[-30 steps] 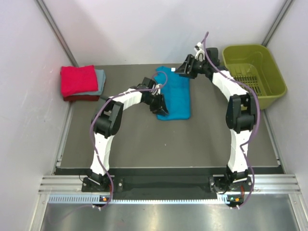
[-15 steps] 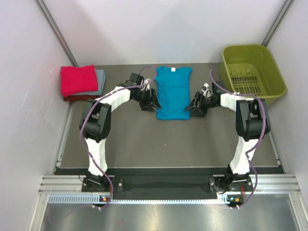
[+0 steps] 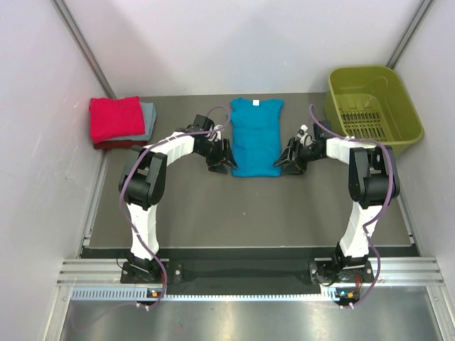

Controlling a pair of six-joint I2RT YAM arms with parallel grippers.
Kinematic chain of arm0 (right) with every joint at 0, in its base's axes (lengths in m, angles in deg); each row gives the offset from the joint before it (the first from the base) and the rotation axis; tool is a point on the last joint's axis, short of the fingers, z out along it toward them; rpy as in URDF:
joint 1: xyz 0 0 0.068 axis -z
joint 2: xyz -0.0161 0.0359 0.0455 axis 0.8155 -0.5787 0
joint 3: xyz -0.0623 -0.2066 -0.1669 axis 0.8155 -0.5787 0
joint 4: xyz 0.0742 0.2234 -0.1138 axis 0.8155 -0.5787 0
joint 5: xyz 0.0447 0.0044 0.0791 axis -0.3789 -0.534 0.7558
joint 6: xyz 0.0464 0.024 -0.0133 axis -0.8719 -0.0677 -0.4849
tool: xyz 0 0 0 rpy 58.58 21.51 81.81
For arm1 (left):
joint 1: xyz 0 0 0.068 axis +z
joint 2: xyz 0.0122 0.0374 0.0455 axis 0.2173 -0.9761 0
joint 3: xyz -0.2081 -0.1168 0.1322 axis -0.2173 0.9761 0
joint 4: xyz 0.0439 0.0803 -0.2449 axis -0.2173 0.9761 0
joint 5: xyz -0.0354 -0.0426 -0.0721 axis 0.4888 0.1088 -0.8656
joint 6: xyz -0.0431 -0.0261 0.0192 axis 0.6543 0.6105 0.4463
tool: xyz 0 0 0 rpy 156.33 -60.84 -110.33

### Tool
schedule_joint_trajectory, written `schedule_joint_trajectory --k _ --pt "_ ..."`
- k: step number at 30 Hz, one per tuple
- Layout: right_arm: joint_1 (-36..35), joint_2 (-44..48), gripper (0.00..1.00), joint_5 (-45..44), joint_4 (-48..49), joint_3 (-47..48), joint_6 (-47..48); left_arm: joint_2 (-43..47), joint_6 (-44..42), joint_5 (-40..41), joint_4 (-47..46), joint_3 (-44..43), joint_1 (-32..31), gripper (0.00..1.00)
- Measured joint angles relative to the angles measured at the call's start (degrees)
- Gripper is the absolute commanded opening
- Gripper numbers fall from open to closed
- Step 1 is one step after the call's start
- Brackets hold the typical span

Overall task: Fold and stack the t-shirts
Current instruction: Fold the tshirt

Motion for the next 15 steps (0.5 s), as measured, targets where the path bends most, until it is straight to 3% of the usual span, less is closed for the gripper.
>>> schedule_joint_trajectory --k 7,15 --pt "0.63 2.08 0.56 -0.20 -1.88 -2.91 1.84 -1.03 1.51 -0.07 -0.39 0.55 0.00 0.58" --pt "0.63 1.75 0.56 -1.38 -0.39 -5.49 1.51 -3.19 3.89 -1.49 -1.64 0.70 0.00 0.47"
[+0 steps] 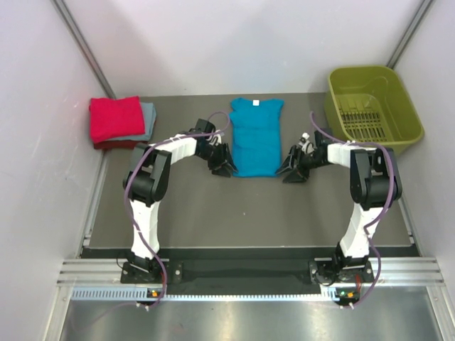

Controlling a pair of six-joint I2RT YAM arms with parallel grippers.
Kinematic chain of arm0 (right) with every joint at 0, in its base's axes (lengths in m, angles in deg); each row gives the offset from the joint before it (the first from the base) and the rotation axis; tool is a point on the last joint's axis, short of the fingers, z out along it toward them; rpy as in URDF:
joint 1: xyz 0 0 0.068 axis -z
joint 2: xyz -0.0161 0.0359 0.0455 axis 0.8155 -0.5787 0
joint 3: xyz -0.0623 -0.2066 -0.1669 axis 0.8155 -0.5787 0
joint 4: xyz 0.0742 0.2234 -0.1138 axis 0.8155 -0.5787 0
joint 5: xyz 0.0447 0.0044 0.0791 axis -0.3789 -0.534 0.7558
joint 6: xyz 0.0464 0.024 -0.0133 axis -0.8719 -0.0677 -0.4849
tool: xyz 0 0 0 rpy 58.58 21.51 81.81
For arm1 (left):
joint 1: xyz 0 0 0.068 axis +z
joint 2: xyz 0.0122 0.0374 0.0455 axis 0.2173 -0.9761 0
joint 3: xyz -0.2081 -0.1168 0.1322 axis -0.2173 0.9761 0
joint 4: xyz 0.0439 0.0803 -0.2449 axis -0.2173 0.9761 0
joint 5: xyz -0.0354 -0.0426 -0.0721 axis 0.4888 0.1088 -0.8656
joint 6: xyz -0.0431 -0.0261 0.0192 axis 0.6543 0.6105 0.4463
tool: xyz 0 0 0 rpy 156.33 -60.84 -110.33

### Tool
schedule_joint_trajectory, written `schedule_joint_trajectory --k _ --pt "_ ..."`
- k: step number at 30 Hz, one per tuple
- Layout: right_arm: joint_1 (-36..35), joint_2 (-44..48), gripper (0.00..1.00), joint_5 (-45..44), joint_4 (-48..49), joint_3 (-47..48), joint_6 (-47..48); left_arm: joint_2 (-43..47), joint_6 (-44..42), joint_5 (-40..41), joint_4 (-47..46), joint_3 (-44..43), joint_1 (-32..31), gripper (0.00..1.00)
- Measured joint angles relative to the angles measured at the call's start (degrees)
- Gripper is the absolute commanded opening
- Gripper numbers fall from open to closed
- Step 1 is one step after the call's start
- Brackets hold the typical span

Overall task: Fold and stack the t-shirts
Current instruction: Fold the tshirt

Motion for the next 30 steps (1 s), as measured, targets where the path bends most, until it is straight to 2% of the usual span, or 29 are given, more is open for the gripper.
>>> schedule_joint_trajectory --k 12,18,20,21,22,23,24,29,30 --pt "-1.03 -3.50 0.56 1.66 4.66 1.66 -3.39 -0.57 1.42 -1.03 -1.22 0.26 0.00 0.46" --pt "-3.02 -4.61 0.54 2.43 7.15 2.23 -5.38 -1.09 2.23 -1.55 -1.81 0.33 0.00 0.42" --pt "-3.67 -5.33 0.50 2.47 7.74 2.97 -5.86 -1.46 2.51 -2.21 -2.27 0.33 0.00 0.36" --pt "-3.96 -5.68 0.44 2.38 7.89 3.32 -6.01 -1.62 2.67 -2.36 -2.45 0.33 0.00 0.33" --pt "-4.20 -6.10 0.42 2.38 8.13 3.63 -6.12 -1.79 2.84 -2.47 -2.67 0.33 0.00 0.32" --pt "-4.44 -6.47 0.40 2.05 8.15 3.85 -6.32 -2.03 3.04 -2.62 -2.91 0.33 0.00 0.30" --pt "-4.61 -6.78 0.39 2.05 8.39 3.91 -6.49 -2.23 3.26 -2.89 -3.15 0.33 0.00 0.22" --pt "-4.87 -6.93 0.39 1.60 8.35 3.91 -6.47 -2.49 3.69 -2.43 -3.39 0.44 0.00 0.12" --pt "-4.87 -6.93 0.34 1.55 8.35 3.91 -6.40 -2.56 3.74 -2.45 -3.41 0.46 0.00 0.08"
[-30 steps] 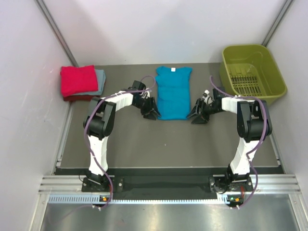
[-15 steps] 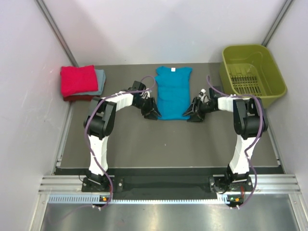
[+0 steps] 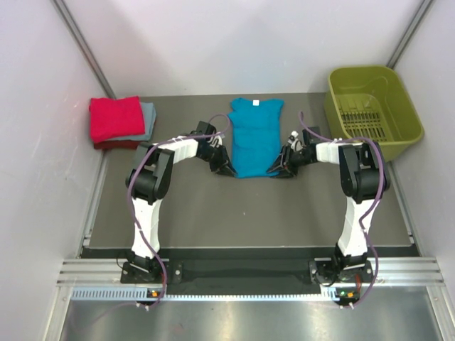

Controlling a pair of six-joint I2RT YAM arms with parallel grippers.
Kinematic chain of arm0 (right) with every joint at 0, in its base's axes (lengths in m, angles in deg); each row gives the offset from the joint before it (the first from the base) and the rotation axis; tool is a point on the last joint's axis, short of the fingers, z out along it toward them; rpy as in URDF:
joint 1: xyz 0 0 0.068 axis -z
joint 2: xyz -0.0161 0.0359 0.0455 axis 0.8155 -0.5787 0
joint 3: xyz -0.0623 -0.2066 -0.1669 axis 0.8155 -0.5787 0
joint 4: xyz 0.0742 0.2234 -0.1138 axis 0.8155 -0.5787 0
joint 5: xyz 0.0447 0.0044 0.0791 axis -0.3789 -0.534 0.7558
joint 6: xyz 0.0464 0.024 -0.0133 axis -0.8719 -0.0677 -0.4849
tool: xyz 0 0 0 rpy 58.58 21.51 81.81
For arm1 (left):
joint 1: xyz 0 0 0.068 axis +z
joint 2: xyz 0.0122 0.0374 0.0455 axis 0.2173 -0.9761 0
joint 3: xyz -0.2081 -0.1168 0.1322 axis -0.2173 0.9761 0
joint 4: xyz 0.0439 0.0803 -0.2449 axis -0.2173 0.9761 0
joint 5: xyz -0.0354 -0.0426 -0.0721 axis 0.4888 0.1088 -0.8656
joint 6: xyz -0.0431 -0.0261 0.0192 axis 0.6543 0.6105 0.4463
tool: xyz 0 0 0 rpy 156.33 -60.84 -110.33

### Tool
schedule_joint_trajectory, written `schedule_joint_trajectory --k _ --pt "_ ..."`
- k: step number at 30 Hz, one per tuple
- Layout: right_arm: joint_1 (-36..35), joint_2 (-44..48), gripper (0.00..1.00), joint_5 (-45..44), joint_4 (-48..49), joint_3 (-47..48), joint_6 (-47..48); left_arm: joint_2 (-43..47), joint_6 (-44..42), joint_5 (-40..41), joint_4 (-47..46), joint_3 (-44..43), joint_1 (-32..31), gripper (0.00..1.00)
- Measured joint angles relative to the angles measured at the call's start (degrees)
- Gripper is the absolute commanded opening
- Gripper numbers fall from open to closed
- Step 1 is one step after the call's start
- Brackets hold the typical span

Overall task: Fold and stack the t-shirts
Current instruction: Fold the tshirt

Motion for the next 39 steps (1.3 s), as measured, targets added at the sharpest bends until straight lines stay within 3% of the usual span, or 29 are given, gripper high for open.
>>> schedule_joint_trajectory --k 2,3,6,14,20,31,39 --pt "-0.07 0.07 0.26 -0.55 -0.02 -0.04 0.31 0.00 0.13 -0.13 -0.09 0.09 0.00 0.02" --pt "-0.07 0.07 0.16 -1.01 -0.07 -0.09 0.61 0.00 0.13 -0.15 -0.20 0.17 0.00 0.00" --pt "-0.15 0.09 0.00 -2.69 -0.50 -0.17 1.33 0.00 0.11 -0.17 -0.33 0.20 0.00 0.00" --pt "-0.17 4.02 0.00 -6.03 -1.90 -1.77 3.45 1.29 0.02 -0.13 -1.11 1.84 -0.20 0.00" --pt "-0.61 13.16 0.00 -7.61 -3.50 -4.09 4.61 6.45 -1.62 -0.13 -0.63 2.75 -1.16 0.00" --pt "-7.58 31.50 0.00 -9.79 -5.66 -12.48 6.10 25.79 -3.63 -0.13 -0.26 9.86 -1.46 0.00" --pt "-7.87 45.51 0.00 -10.32 -10.32 -19.15 9.35 38.58 -6.29 -1.29 3.15 16.81 -2.82 0.00"
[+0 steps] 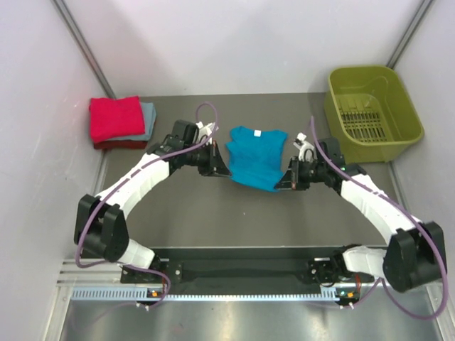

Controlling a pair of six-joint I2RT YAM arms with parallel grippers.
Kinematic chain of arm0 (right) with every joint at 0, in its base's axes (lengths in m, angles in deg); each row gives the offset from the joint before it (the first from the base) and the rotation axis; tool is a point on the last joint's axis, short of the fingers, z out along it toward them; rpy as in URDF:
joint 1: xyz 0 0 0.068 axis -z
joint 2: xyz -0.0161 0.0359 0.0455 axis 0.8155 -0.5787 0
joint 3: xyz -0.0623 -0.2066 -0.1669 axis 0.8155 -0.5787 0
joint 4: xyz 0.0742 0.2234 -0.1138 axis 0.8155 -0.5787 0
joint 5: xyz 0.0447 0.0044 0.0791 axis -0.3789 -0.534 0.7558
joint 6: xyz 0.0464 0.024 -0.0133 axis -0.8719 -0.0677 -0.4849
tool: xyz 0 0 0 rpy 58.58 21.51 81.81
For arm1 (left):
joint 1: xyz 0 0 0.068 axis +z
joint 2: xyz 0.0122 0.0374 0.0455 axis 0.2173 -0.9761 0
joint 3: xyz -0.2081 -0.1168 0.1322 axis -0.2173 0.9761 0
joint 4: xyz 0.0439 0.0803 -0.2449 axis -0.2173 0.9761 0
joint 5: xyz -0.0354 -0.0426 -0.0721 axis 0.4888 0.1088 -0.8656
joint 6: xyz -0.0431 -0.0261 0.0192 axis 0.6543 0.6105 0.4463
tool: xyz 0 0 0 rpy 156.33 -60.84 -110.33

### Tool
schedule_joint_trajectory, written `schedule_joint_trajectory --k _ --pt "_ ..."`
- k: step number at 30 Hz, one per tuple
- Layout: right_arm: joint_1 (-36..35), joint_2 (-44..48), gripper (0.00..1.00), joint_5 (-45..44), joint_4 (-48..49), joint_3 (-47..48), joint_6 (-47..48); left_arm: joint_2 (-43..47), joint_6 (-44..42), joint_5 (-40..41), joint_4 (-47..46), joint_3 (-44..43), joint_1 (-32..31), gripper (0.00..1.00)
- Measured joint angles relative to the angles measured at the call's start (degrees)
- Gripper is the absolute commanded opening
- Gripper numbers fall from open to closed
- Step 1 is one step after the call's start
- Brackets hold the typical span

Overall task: Fold and stack the t-shirts
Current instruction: Fold the tshirt

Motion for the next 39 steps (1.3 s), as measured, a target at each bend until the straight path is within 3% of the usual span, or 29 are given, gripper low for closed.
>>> schedule_joint_trajectory --k 7,12,25,32,39 --pt "4.55 1.92 0.00 1.05 0.90 -0.66 0.81 -1.46 -2.29 -0.57 1.64 -2.32 -0.26 0.00" --pt "5.22 -8.11 0.00 0.96 3.17 3.63 0.48 -9.94 -2.86 -0.35 1.14 -9.31 -0.11 0.00" --pt "6.38 -35.26 0.00 0.87 3.98 33.48 1.79 -31.41 -3.30 1.09 0.22 -31.54 5.27 0.00" --pt "8.24 -45.24 0.00 0.66 4.46 40.13 1.84 -46.14 -2.71 0.44 -1.40 -43.80 6.27 0.00" --pt "9.25 -51.95 0.00 0.02 4.28 45.68 1.90 -53.40 -1.97 0.17 -3.06 -49.16 6.21 0.00"
